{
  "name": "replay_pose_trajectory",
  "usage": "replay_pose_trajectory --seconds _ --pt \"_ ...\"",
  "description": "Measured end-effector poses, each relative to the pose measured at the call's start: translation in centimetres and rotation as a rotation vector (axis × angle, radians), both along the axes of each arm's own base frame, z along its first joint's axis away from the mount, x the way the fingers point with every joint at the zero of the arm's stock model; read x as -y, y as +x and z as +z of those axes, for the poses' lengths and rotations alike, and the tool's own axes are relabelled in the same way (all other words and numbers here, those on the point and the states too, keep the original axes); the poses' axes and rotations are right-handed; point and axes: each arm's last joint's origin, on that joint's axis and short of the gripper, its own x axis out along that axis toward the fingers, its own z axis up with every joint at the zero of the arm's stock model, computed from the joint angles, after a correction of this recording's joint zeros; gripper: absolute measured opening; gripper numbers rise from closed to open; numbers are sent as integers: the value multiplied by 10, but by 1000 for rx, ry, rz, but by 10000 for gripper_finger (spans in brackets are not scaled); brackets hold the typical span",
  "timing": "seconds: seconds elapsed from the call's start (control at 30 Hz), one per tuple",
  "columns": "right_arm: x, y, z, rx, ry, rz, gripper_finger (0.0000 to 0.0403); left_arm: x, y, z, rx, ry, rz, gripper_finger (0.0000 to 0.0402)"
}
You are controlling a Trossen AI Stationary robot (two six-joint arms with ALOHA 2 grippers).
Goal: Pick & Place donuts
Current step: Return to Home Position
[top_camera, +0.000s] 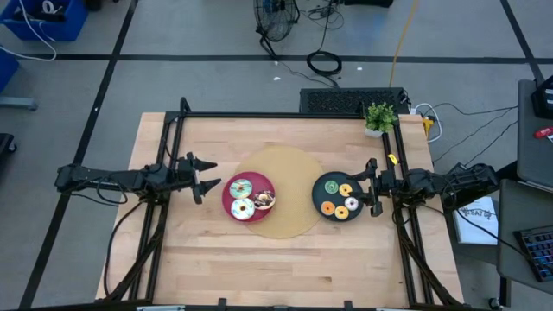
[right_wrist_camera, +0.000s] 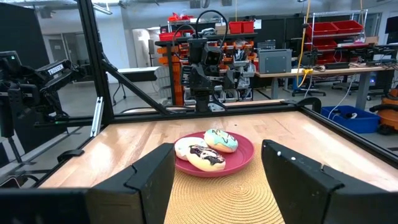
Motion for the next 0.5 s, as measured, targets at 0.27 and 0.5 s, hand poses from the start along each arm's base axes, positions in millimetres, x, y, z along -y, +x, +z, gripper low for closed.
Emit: replay_pose_trajectory --seconds 0.27,0.5 --pt "0 0 0 0 0 0 226 0 0 0 0 0 0 320" --pt "0 0 0 0 0 0 226 0 0 0 1 -1 1 324"
